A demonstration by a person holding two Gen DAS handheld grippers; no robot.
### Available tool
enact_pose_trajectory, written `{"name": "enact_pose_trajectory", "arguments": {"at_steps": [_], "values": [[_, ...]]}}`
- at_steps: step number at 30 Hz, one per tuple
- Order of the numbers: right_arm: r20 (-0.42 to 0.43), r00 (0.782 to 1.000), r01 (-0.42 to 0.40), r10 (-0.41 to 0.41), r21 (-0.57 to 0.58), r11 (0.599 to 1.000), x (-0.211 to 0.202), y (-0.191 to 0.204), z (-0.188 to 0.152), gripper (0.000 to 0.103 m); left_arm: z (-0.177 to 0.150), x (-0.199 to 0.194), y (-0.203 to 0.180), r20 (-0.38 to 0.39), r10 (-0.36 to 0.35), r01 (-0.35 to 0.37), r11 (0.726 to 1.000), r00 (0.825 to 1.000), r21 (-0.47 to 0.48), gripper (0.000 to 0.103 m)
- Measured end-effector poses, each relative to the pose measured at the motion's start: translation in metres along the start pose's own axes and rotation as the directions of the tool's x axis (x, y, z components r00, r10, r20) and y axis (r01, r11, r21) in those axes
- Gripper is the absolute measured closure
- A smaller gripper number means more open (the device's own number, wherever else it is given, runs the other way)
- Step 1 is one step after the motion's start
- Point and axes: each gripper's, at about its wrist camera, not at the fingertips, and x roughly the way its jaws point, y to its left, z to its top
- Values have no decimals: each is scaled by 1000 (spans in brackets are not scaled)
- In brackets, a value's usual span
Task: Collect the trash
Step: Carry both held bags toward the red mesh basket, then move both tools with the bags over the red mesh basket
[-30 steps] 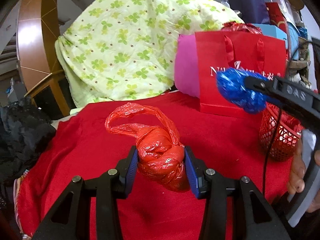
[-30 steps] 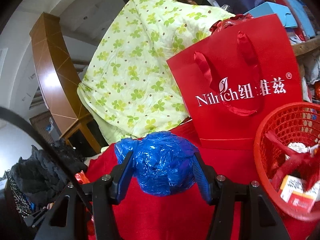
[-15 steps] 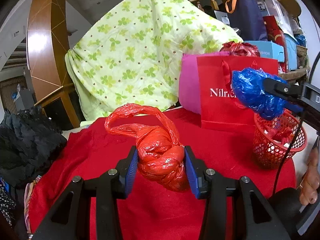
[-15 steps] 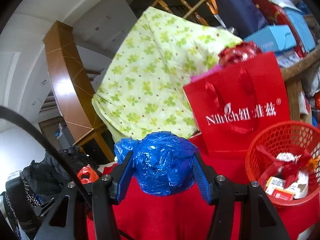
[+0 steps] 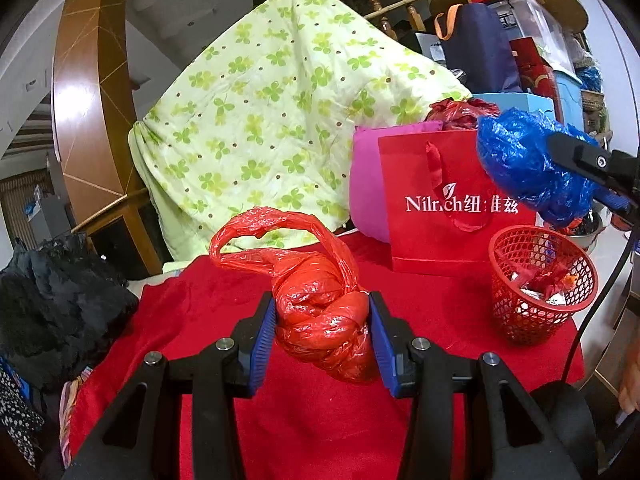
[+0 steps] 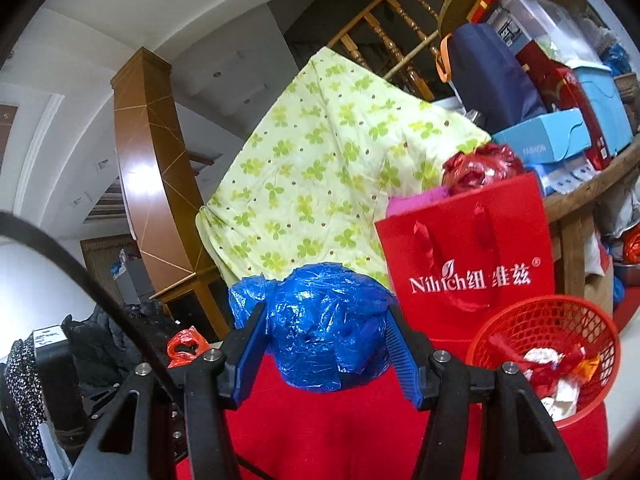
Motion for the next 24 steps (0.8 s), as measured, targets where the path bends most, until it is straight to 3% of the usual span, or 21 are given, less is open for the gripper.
{"name": "enact_pose_trajectory", "arguments": {"at_steps": [24], "values": [[62, 998, 30, -31, 25, 999, -29, -30, 21, 43, 18, -15, -47, 20, -54, 52, 995, 998, 88, 56]]}}
